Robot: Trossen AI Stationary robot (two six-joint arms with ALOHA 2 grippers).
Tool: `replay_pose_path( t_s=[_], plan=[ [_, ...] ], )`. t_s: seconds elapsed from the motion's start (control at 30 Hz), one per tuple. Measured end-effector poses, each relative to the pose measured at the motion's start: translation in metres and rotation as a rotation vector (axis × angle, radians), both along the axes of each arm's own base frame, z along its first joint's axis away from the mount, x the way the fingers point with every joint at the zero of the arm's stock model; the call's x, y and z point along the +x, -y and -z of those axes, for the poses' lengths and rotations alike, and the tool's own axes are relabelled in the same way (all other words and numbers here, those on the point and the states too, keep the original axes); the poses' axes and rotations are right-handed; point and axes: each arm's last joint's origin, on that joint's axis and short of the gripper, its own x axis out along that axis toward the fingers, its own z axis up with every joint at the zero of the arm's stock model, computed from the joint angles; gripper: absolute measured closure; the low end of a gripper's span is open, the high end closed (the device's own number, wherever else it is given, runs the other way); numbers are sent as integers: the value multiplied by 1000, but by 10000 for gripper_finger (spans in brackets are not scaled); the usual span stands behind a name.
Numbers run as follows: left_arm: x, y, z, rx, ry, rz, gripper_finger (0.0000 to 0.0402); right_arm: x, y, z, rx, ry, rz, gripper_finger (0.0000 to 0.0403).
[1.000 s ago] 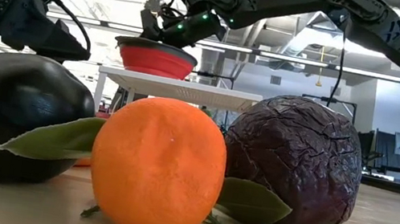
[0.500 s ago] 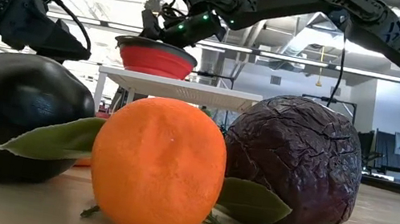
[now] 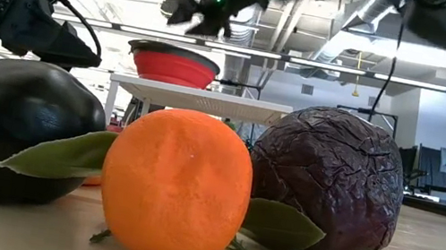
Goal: Pick & Place Fruit
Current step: Put the purple mangosteen into the red strainer bowl on the shelf
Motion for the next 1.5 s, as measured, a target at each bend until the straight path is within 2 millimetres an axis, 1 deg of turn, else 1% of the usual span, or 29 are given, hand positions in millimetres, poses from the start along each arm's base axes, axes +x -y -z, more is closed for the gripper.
replay_pose_path(
  t_s=[0.07,0.13,0.27,0.37,0.43,0.57,0.67,0.8,0.87,0.93,1.0,1.03,1.07,1.17,1.27,1.4,1.5],
  plan=[
    [0,0,0,-3,0,-1,284,-6,-26,-16,-80,-68,-5,113],
    [0,0,0,-5,0,-1,284,-10,-53,-28,-162,-140,-19,113],
    [0,0,0,-5,0,-1,284,-20,-111,-40,-290,-305,-70,113],
    [0,0,0,-5,-1,-1,284,-27,-153,-37,-326,-435,-154,113],
    [0,0,0,-5,0,-1,284,-34,-176,-29,-320,-534,-217,113],
    [0,0,0,-5,-1,-1,284,-46,-213,-13,-250,-679,-278,113],
    [0,0,0,-5,0,-1,284,-53,-235,-2,-208,-725,-293,113],
    [0,0,0,-5,0,-1,284,-59,-263,26,-177,-796,-318,113],
    [0,0,0,-5,0,-1,284,-65,-274,37,-149,-802,-314,113],
    [0,0,0,-5,0,-1,284,-74,-284,52,-120,-835,-299,113],
    [0,0,0,-5,0,-1,284,-83,-293,71,-80,-874,-275,113],
    [0,0,0,-5,0,-1,284,-88,-298,80,-47,-898,-270,113],
    [0,0,0,-5,0,-2,284,-95,-303,85,-3,-907,-270,113],
    [0,0,0,-2,2,-18,284,-113,-319,85,185,-889,-316,112],
    [0,-1,0,4,4,-41,284,-121,-335,92,348,-844,-352,112],
    [0,-1,0,6,6,-52,284,-126,-351,104,443,-823,-400,112],
    [0,-1,0,5,8,-52,284,-130,-355,119,473,-860,-396,112]
  ],
)
